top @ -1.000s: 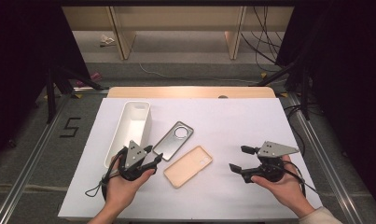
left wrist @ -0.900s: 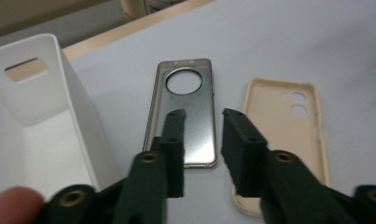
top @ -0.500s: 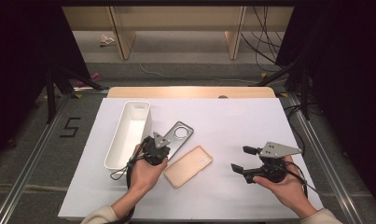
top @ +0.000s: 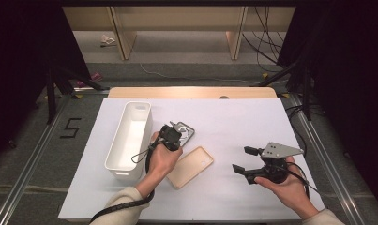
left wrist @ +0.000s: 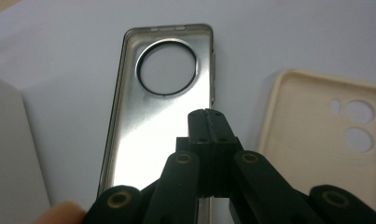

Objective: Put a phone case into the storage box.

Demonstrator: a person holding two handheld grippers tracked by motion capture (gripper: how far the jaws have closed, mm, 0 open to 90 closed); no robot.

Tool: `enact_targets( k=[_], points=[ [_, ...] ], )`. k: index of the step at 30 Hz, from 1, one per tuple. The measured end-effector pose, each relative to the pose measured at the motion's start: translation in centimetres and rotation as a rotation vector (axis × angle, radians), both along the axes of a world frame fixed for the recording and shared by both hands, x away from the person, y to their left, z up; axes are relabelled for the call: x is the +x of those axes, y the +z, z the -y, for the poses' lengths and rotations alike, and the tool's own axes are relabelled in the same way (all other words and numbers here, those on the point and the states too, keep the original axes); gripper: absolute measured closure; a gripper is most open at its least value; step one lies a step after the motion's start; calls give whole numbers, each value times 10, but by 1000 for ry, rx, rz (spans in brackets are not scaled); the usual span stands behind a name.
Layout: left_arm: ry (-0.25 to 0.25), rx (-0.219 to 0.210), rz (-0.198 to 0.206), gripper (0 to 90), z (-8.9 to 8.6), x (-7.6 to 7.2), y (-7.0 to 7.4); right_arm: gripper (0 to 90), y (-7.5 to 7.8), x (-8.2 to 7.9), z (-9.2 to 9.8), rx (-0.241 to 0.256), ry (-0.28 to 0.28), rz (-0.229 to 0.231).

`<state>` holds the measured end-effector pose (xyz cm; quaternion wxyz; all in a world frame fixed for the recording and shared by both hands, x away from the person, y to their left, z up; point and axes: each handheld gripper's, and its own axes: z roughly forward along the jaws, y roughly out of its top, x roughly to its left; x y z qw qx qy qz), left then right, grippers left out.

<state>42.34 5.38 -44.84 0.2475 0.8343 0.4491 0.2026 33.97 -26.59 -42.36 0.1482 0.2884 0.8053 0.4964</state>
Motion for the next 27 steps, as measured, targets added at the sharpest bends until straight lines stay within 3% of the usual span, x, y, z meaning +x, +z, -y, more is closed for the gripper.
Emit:
enact_targets(
  k=[6,16,27],
  points=[
    [-4,60,-52,897,-3,0,-12,199,0,0,0,-1,-1,0],
    [-8,87,-101,897,-5,-1,-20,199,0,0,0,0,-1,2],
    [6,46,-149,897,-6,-2,-19,199,0,0,0,-2,-1,2]
  ],
)
